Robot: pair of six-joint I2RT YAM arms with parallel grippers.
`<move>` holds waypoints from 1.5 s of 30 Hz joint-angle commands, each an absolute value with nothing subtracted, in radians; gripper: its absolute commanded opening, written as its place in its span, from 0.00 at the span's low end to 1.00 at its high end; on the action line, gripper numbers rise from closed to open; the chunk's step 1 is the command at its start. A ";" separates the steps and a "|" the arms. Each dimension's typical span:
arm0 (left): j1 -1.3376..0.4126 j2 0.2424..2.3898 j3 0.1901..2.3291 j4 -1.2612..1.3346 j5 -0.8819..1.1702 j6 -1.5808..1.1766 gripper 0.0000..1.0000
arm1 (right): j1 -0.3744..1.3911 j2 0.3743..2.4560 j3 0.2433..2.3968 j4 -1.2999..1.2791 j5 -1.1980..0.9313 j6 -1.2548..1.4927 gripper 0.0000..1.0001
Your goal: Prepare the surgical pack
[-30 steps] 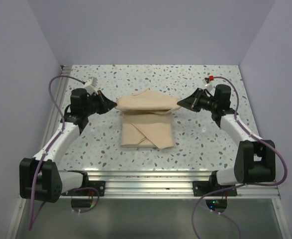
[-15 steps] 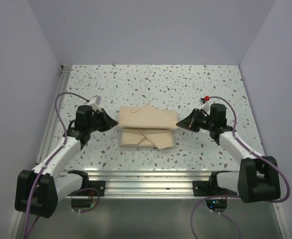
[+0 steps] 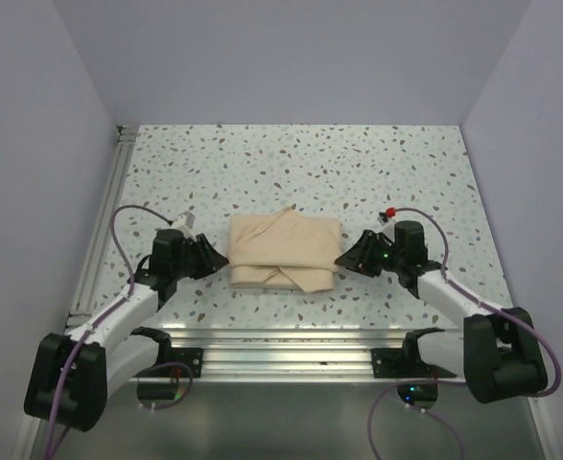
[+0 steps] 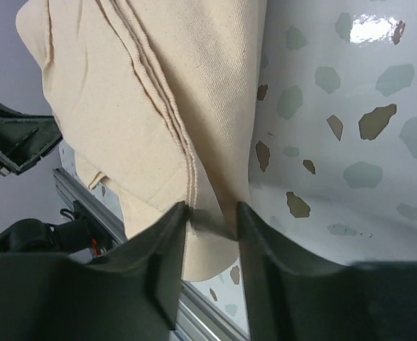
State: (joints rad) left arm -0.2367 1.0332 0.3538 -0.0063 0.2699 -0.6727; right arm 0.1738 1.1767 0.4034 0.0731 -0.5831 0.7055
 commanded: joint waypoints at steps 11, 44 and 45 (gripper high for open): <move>-0.258 0.819 0.420 -0.272 0.131 -0.640 0.53 | 0.218 0.907 0.523 -0.308 -0.364 0.482 0.68; -0.543 1.434 0.593 0.164 0.005 -0.735 0.00 | 0.229 1.146 0.749 -0.189 -0.325 0.463 0.62; -0.532 1.459 0.647 0.176 0.012 -0.733 0.00 | 0.235 1.147 0.750 -0.192 -0.330 0.457 0.61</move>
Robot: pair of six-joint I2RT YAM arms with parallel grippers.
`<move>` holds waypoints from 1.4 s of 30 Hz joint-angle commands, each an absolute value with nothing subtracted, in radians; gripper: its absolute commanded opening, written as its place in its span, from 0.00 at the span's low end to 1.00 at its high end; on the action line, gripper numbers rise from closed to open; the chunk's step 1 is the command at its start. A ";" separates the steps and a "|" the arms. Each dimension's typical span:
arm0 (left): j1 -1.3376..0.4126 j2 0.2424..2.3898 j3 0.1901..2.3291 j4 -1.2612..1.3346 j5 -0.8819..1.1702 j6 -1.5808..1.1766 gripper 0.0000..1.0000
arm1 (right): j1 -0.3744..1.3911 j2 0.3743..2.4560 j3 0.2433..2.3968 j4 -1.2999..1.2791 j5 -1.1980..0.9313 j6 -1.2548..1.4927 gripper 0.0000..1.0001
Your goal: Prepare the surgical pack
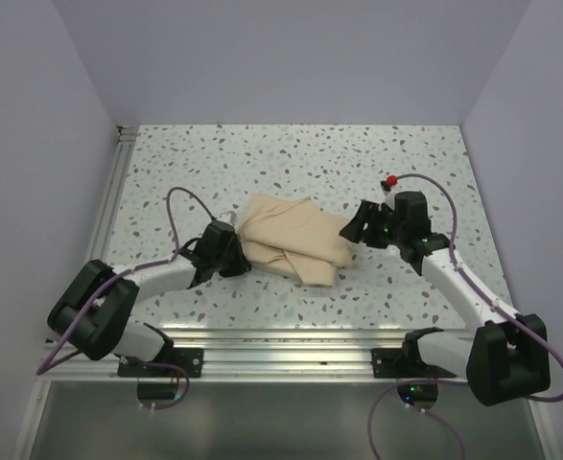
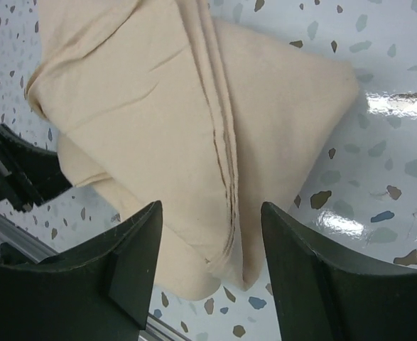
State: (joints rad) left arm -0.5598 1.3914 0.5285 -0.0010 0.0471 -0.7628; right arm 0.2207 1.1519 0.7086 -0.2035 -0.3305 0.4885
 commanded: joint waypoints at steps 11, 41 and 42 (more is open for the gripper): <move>-0.387 1.787 1.026 0.247 0.199 -0.704 0.02 | 0.463 1.316 0.958 -0.342 -0.152 0.287 0.61; -0.342 1.928 0.813 0.390 0.845 -0.825 0.00 | 0.752 1.997 1.675 -0.779 0.521 0.140 0.69; -0.344 1.934 0.813 0.408 0.851 -0.839 0.00 | 0.753 2.003 1.690 -0.782 0.529 0.135 0.69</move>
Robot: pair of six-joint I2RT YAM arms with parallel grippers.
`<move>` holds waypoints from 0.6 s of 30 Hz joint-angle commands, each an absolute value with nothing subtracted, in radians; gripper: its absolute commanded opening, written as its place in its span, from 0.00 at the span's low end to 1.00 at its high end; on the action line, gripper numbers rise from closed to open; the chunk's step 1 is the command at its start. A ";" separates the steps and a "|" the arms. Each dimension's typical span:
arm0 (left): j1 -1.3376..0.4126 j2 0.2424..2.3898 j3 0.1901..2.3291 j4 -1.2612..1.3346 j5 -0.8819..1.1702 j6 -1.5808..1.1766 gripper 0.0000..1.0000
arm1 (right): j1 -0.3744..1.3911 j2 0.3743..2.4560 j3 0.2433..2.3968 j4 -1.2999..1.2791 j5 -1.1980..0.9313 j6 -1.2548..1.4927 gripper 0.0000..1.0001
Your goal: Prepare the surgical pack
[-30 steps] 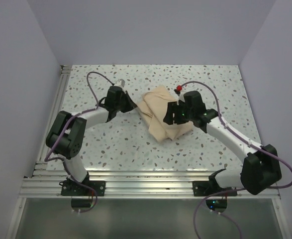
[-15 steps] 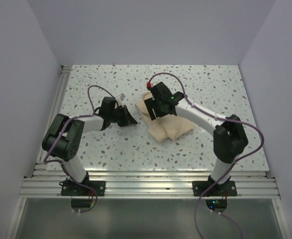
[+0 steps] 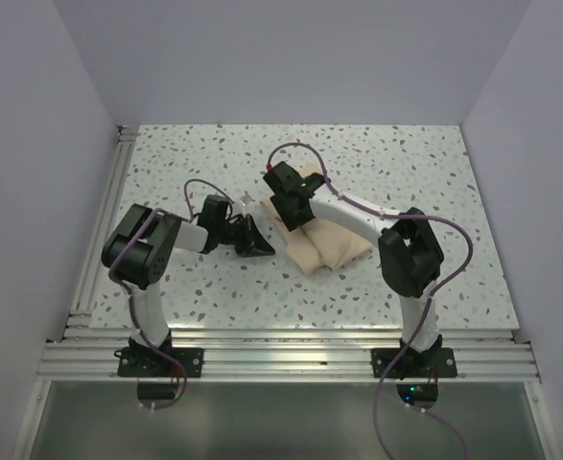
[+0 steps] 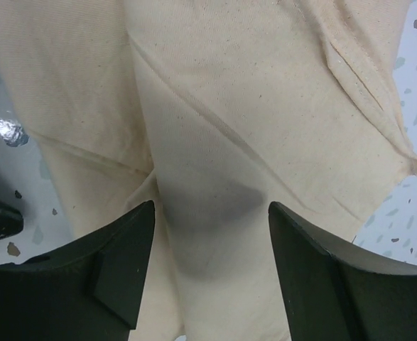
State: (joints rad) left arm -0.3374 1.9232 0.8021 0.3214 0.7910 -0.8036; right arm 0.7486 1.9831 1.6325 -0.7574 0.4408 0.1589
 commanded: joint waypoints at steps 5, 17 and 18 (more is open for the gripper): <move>-0.353 1.979 0.813 0.478 0.896 -0.899 0.00 | 0.752 2.048 1.727 -0.776 0.564 0.115 0.64; -0.422 2.017 0.739 0.698 0.877 -1.063 0.00 | 0.749 2.008 1.712 -0.712 0.459 0.065 0.05; -0.425 2.028 0.738 0.712 0.873 -1.074 0.00 | 0.746 1.999 1.703 -0.700 0.440 0.060 0.00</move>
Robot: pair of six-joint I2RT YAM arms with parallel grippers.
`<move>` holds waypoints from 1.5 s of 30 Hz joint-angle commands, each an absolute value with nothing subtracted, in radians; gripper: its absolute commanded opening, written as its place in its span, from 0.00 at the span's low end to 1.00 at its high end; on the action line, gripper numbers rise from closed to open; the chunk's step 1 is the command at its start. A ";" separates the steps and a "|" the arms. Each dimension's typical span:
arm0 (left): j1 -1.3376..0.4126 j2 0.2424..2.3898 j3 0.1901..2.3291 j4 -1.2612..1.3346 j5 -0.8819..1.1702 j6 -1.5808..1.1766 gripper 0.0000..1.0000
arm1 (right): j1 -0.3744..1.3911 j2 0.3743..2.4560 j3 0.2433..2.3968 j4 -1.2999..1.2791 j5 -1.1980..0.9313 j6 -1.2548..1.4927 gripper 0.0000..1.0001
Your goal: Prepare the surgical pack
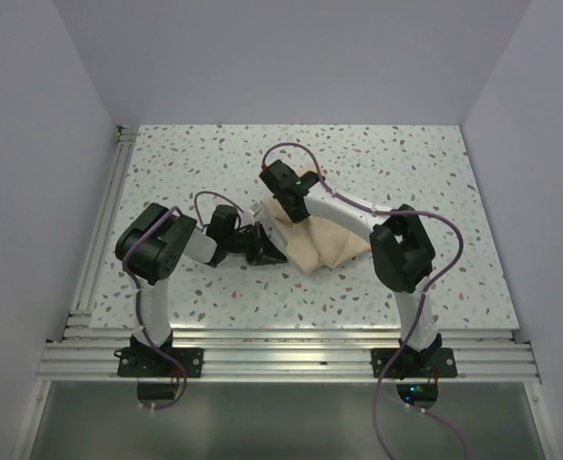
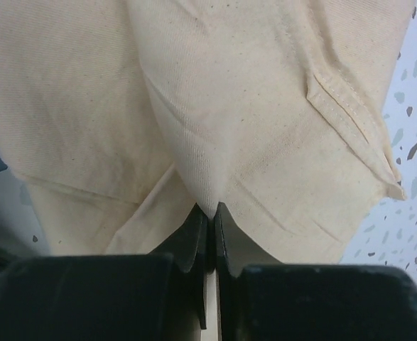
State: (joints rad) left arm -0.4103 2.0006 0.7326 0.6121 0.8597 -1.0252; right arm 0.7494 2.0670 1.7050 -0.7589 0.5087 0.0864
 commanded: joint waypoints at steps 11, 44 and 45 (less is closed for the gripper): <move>-0.446 2.108 0.745 0.810 0.867 -1.127 0.00 | 0.482 1.867 1.545 -0.523 -0.313 0.198 0.00; -0.460 2.269 1.000 0.686 0.896 -1.085 0.00 | 0.403 1.982 1.329 -0.003 -0.928 0.778 0.00; -0.459 2.270 1.003 0.684 0.897 -1.083 0.00 | 0.406 1.982 1.324 0.032 -0.920 0.796 0.00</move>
State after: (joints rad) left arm -0.4324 2.2192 0.9638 0.7383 0.9138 -1.1080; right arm 0.3447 1.9800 1.3365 -0.1146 -0.8318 0.6636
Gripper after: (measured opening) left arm 0.005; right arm 0.034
